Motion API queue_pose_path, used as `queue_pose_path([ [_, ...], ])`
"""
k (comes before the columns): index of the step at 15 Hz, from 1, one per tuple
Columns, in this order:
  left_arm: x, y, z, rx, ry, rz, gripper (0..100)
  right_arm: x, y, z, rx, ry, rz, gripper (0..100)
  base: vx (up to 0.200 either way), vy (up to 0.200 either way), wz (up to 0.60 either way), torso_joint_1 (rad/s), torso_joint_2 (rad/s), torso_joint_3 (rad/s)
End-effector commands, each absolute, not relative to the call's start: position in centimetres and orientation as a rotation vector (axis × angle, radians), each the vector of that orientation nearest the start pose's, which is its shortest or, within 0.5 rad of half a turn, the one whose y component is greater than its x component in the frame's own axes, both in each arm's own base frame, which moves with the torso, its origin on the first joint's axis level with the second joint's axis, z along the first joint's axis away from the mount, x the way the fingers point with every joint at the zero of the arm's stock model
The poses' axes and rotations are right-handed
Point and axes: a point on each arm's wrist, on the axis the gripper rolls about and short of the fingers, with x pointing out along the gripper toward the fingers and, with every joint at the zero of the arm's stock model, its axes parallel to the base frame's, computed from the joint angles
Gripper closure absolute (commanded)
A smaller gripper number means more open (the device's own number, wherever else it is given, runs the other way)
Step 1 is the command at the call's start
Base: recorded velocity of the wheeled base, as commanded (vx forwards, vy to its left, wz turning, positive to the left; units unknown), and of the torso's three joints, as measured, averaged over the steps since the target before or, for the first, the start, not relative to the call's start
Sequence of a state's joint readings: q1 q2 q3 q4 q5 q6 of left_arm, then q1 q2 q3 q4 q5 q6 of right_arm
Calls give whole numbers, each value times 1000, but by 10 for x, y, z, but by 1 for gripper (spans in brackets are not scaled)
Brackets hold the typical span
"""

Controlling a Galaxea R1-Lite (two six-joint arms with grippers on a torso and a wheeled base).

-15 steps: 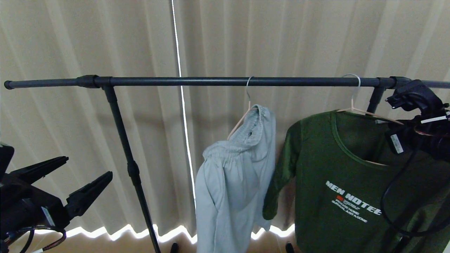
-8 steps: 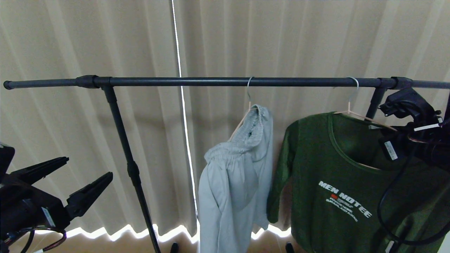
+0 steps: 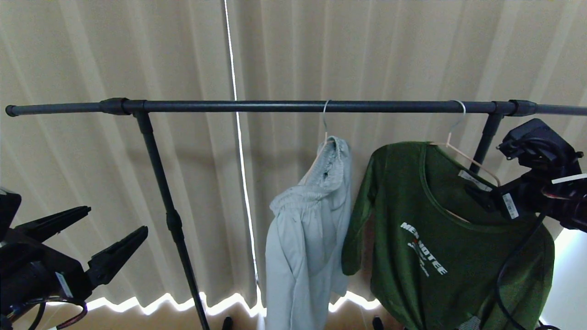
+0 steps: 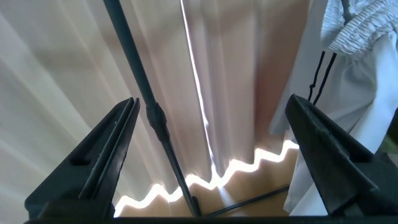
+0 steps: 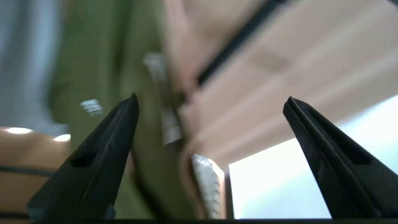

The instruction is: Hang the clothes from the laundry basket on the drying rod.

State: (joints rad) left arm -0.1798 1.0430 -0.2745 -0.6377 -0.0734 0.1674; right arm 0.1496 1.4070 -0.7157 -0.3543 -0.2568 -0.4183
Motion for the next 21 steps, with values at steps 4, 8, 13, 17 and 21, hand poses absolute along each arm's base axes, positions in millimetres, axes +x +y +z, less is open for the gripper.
queue_pose_path([
  [4,123,-23,177,168,109,-249,0,188,30,217,-411,220,110,0,0,0,0,0,0,0],
  [8,102,-13,170,149,83,-189,0,153,25,213,-384,129,108,0,0,0,0,0,0,0],
  [13,74,-4,154,148,50,-110,0,116,19,197,-348,101,156,0,0,0,0,0,0,0],
  [17,47,-3,128,146,63,-103,0,80,13,176,-343,81,140,0,0,0,0,0,0,0],
  [21,16,-2,105,144,128,-106,0,47,4,148,-346,152,96,0,0,0,0,0,0,0],
])
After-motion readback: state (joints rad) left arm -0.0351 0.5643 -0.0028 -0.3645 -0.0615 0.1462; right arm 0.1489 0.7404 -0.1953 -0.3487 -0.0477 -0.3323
